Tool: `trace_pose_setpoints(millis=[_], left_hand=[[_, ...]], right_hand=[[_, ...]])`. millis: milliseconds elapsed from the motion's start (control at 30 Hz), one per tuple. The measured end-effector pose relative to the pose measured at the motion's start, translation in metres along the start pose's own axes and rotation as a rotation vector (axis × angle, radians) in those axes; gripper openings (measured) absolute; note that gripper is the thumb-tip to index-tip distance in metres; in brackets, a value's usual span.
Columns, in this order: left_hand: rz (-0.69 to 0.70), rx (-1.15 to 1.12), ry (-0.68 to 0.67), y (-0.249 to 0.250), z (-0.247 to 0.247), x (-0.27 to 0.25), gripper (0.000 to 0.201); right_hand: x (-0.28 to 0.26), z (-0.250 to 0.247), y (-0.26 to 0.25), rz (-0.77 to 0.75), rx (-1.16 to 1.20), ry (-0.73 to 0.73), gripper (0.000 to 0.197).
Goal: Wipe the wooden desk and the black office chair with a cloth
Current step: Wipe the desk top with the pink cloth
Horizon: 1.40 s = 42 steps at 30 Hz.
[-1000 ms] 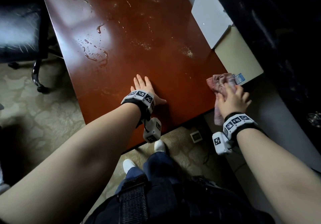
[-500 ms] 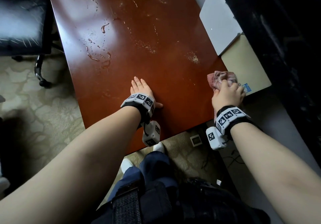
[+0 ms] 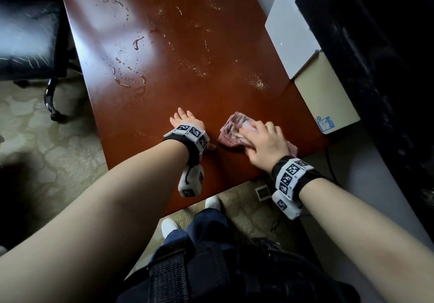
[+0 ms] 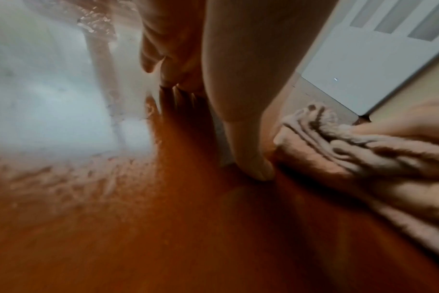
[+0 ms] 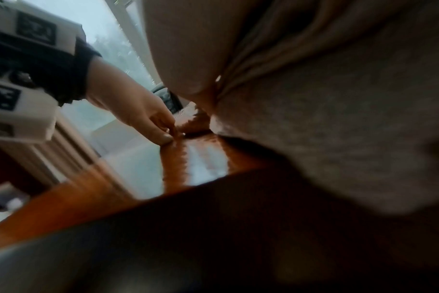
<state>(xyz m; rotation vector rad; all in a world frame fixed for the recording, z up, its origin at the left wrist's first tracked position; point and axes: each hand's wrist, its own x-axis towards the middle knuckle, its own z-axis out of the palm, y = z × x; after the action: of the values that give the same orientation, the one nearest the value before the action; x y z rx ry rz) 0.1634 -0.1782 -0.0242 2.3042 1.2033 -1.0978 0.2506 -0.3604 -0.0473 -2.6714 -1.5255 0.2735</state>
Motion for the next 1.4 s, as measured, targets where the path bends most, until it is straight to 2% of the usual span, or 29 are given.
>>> trace_pose_setpoints(millis=[67, 200, 300, 400, 567, 633, 733, 800, 867, 967, 1033, 1133, 1200, 1267, 1400], left_hand=[[0.044, 0.049, 0.009, -0.002, -0.003, -0.001, 0.135], [0.119, 0.094, 0.097, -0.013, 0.007, 0.002, 0.137], [0.15, 0.103, 0.137, -0.02, 0.013, 0.003, 0.137], [0.164, 0.115, 0.161, -0.021, 0.015, 0.003, 0.137], [0.168, 0.109, 0.147, -0.02, 0.006, -0.002, 0.134], [0.181, 0.112, 0.129, -0.02, -0.001, -0.007, 0.126], [0.217, 0.146, 0.129, -0.022, -0.013, -0.011, 0.1], [0.237, 0.144, 0.14, -0.027, -0.022, -0.008, 0.073], [0.226, 0.095, 0.175, -0.032, -0.03, -0.002, 0.049], [0.199, 0.023, 0.301, -0.036, -0.039, 0.005, 0.038], [0.212, 0.001, 0.343, -0.035, -0.038, 0.013, 0.049], [0.207, 0.009, 0.31, -0.033, -0.032, 0.029, 0.091], [0.161, 0.021, 0.3, -0.032, -0.03, 0.036, 0.111], [0.108, 0.038, 0.286, -0.032, -0.031, 0.042, 0.122], [0.054, 0.038, 0.164, -0.036, -0.034, 0.047, 0.132]], right_hand=[[0.004, -0.004, 0.02, 0.104, -0.014, -0.02, 0.048], [0.032, -0.015, 0.047, 0.466, 0.009, 0.017, 0.04], [0.055, -0.016, 0.04, 0.555, 0.048, 0.056, 0.035], [0.063, -0.014, 0.021, 0.528, 0.048, 0.057, 0.036], [0.058, -0.009, -0.031, 0.223, -0.005, 0.012, 0.034], [0.05, -0.008, -0.04, 0.127, 0.005, -0.018, 0.033], [0.031, -0.009, -0.026, 0.035, 0.025, -0.073, 0.039], [0.019, -0.01, -0.005, 0.057, 0.043, -0.06, 0.039], [0.012, -0.013, 0.018, 0.17, 0.038, -0.057, 0.039], [0.016, -0.017, 0.046, 0.404, 0.034, -0.036, 0.044], [0.025, -0.018, 0.053, 0.495, 0.037, -0.01, 0.043], [0.043, -0.016, 0.055, 0.569, 0.034, 0.026, 0.038], [0.056, -0.016, 0.055, 0.606, 0.021, 0.036, 0.036], [0.07, -0.017, 0.055, 0.628, 0.017, 0.037, 0.033], [0.098, -0.021, 0.055, 0.666, 0.034, 0.046, 0.03]])
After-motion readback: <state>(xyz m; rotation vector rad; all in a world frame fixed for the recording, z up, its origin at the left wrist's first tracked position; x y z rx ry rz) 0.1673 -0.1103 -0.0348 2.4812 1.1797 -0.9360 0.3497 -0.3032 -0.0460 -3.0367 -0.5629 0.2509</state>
